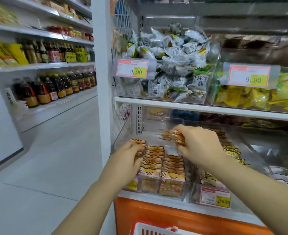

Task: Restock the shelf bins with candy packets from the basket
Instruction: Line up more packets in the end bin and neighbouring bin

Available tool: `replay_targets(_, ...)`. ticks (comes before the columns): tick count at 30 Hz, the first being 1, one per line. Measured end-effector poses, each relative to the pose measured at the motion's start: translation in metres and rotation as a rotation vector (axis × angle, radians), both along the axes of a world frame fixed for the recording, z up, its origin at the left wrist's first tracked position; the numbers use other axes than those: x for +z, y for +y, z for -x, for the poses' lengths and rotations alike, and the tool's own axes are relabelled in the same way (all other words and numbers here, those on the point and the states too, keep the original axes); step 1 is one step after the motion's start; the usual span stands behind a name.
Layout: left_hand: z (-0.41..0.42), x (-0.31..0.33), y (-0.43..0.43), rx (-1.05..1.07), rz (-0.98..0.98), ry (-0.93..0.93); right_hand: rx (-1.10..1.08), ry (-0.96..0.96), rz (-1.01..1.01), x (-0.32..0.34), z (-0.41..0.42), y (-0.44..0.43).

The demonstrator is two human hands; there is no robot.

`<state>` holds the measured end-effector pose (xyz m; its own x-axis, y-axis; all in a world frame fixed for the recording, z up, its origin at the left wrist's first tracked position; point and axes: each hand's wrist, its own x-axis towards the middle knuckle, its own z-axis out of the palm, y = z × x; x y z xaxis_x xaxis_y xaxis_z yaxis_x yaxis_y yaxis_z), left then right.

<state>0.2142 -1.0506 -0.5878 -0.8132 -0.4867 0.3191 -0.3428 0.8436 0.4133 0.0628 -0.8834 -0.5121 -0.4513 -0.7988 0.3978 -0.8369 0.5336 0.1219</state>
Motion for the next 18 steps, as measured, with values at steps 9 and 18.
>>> replay_targets(9,0.074,0.0,-0.018,-0.106,0.054,-0.143,-0.011,0.136,-0.15,0.01,0.016,-0.01)
replay_targets(18,0.102,-0.005,-0.016,-0.109,0.083,-0.164,0.022,0.175,-0.234,0.021,0.006,-0.016)
